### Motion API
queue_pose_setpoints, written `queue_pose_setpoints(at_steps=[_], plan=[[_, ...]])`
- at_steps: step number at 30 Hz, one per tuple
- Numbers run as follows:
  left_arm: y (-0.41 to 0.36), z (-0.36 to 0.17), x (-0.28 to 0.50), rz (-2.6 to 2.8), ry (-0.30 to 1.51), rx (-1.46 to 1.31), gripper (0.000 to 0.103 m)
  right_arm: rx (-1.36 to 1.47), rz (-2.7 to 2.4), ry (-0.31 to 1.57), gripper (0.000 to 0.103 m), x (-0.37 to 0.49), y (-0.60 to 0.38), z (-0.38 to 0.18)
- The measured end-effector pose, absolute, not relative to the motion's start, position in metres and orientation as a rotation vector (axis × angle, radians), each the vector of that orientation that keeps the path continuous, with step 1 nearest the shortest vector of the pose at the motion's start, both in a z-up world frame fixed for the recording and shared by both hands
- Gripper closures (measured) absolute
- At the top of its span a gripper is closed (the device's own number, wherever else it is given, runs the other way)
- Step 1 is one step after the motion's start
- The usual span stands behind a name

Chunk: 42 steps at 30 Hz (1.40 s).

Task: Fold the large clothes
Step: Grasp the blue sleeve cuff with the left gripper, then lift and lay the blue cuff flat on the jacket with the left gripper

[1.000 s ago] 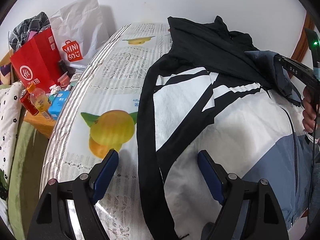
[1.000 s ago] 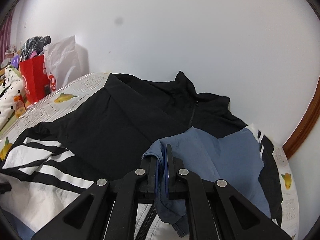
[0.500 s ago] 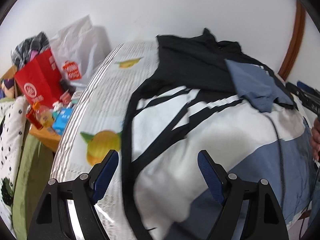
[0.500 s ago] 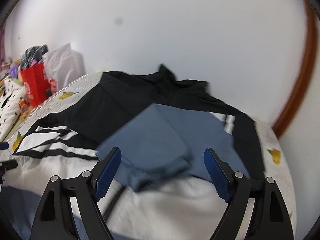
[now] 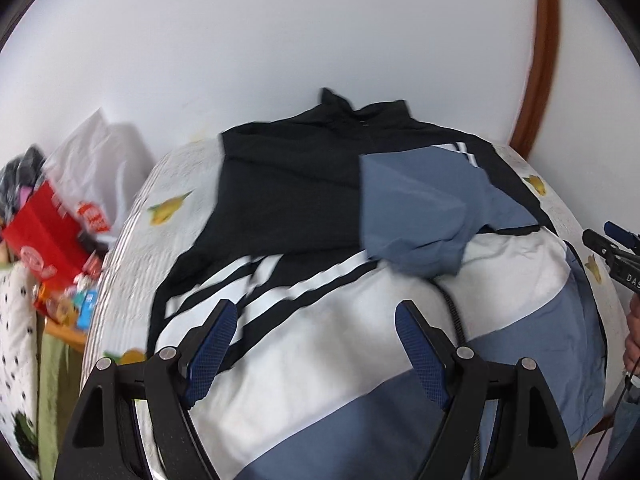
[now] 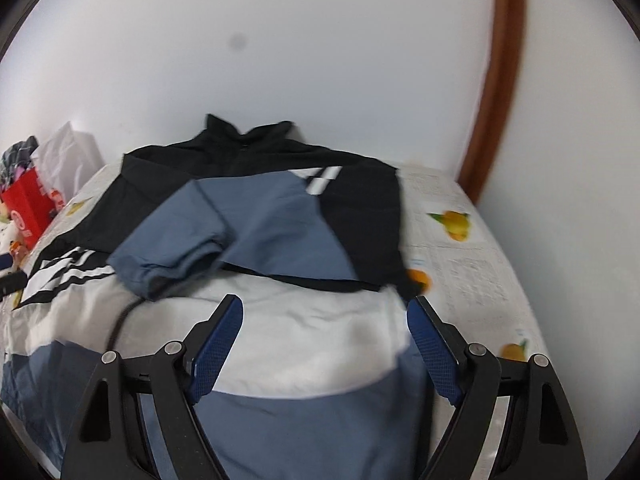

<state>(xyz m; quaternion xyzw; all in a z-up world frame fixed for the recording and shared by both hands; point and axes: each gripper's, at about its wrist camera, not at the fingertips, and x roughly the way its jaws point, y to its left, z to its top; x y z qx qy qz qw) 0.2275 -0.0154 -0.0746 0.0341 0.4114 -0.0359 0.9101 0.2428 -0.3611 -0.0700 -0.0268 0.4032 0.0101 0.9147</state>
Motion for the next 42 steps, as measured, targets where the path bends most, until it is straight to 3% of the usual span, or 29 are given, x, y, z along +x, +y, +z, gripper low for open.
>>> queue_pose_setpoints(at_steps=[9, 19, 29, 32, 33, 34, 35, 37, 42], plan=[[-0.08, -0.076, 0.264, -0.161, 0.866, 0.136, 0.023, 0.006, -0.069, 0.817, 0.027, 0.229, -0.423, -0.062], [-0.15, -0.119, 0.303, -0.286, 0.919, 0.277, 0.023, 0.073, -0.117, 0.825, 0.027, 0.233, -0.465, -0.084], [-0.167, -0.161, 0.327, -0.276, 0.983, 0.314, 0.027, 0.072, -0.125, 0.87, 0.027, 0.248, -0.477, -0.112], [-0.169, -0.161, 0.325, -0.298, 0.972, 0.315, 0.046, 0.063, -0.125, 0.881, 0.027, 0.251, -0.474, -0.115], [-0.169, -0.159, 0.324, -0.298, 0.964, 0.318, 0.068, 0.061, -0.122, 0.883, 0.027, 0.251, -0.473, -0.114], [-0.169, -0.158, 0.325, -0.286, 0.96, 0.33, 0.08, 0.06, -0.12, 0.882, 0.027, 0.251, -0.472, -0.114], [-0.166, -0.156, 0.326, -0.288, 0.957, 0.326, 0.081, 0.057, -0.118, 0.881, 0.027, 0.251, -0.47, -0.113], [-0.154, -0.148, 0.331, -0.297, 0.968, 0.254, 0.091, 0.047, -0.111, 0.88, 0.027, 0.25, -0.462, -0.11], [-0.112, -0.109, 0.331, -0.247, 0.892, 0.158, 0.092, 0.009, -0.083, 0.861, 0.027, 0.248, -0.44, -0.096]])
